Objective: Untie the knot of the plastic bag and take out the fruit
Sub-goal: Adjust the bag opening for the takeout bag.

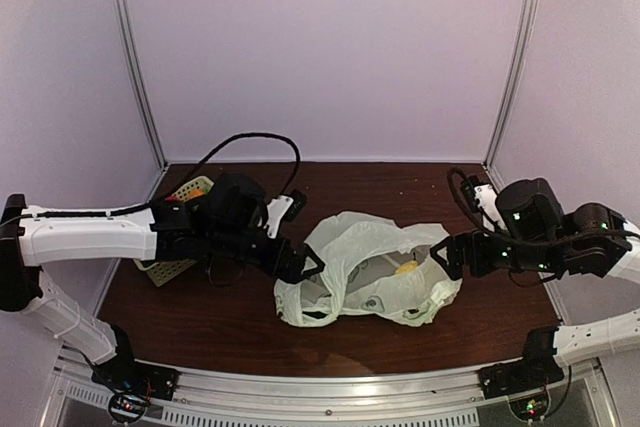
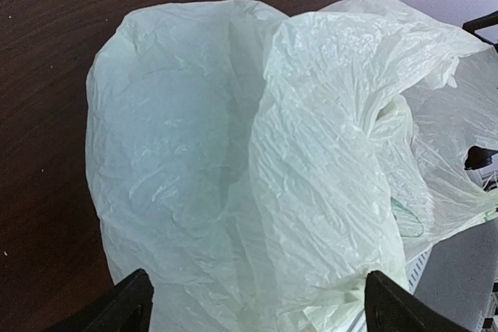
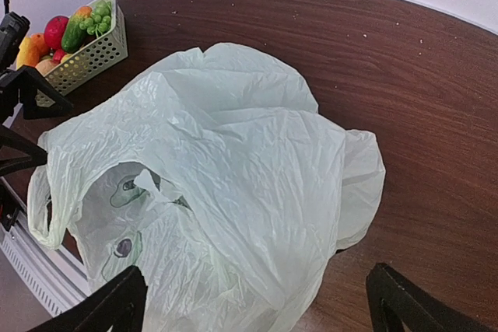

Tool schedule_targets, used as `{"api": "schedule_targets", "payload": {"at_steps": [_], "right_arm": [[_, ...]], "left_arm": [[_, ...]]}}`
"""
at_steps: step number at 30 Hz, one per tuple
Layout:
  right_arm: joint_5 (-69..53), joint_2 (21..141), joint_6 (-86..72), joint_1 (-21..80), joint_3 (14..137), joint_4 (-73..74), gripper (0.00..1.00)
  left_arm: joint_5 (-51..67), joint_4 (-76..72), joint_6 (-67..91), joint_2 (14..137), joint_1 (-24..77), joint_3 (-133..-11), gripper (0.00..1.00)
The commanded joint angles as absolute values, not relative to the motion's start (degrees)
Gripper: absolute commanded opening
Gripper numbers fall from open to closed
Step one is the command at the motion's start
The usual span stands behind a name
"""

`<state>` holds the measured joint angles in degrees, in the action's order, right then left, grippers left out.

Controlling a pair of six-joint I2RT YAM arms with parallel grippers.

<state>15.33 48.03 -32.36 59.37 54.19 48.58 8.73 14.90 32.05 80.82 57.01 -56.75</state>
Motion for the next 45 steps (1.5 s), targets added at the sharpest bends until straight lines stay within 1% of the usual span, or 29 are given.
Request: {"api": "schedule_targets", "payload": {"at_steps": [1, 3, 5, 9, 14, 15, 16, 18, 19, 24, 29, 31, 34, 39, 45], "right_arm": [[15.07, 48.24, -33.4, 59.17, 52.88, 49.02, 0.97], [14.88, 48.25, -33.65, 59.21, 52.67, 49.18, 0.94], [14.5, 48.17, -33.82, 59.22, 52.44, 49.14, 0.87], [14.11, 48.08, -34.26, 59.2, 51.72, 48.64, 0.67], [12.5, 48.62, -35.16, 59.16, 50.92, 45.83, 0.29], [12.22, 48.8, -35.24, 59.15, 50.75, 45.07, 0.21], [12.14, 49.09, -35.32, 59.15, 50.6, 44.24, 0.15], [12.39, 50.04, -35.22, 59.22, 50.54, 42.12, 0.02], [12.9, 50.75, -34.86, 59.2, 50.58, 40.87, 0.0], [15.34, 58.87, -30.43, 58.78, 54.95, 35.5, 0.0], [15.17, 70.4, -24.05, 57.39, 66.16, 33.05, 0.0], [15.18, 73.94, -21.81, 57.24, 71.09, 33.48, 0.0], [14.67, 77.03, -20.17, 57.13, 74.66, 33.2, 0.0], [13.39, 77.61, -21.43, 57.05, 69.72, 31.62, 0.0], [12.62, 72.86, -25.02, 57.05, 60.82, 31.64, 0.0]], "left_arm": [[7.37, 12.48, 33.83, 80.98, 57.69, -57.39, 0.9], [7.66, 11.38, 34.41, 81.0, 57.73, -56.87, 0.76], [8.13, 10.37, 34.85, 80.89, 57.69, -56.42, 0.63], [8.62, 9.01, 35.31, 80.36, 57.69, -55.7, 0.37], [9.23, 7.85, 35.88, 79.68, 57.73, -55.05, 0.08], [9.17, 7.56, 36.08, 79.46, 57.71, -54.88, 0.02], [9.06, 7.25, 36.29, 79.1, 57.67, -54.66, 0.0], [8.42, 6.53, 36.79, 78.03, 57.74, -54.14, 0.0], [7.98, 6.31, 37.01, 77.37, 57.74, -53.88, 0.0], [3.81, 6.49, 37.9, 72.82, 57.74, -53.32, 0.0], [0.89, 7.5, 38.66, 67.29, 57.72, -51.57, 0.0], [-2.07, 7.4, 39.52, 64.34, 57.65, -49.57, 0.0], [-2.55, 7.29, 40.9, 60.03, 57.73, -45.81, 0.0], [-1.07, 6.63, 42.79, 54.96, 57.72, -39.8, 0.0], [3.14, 3.88, 42.83, 55.37, 57.72, -37.21, 0.0]]}}
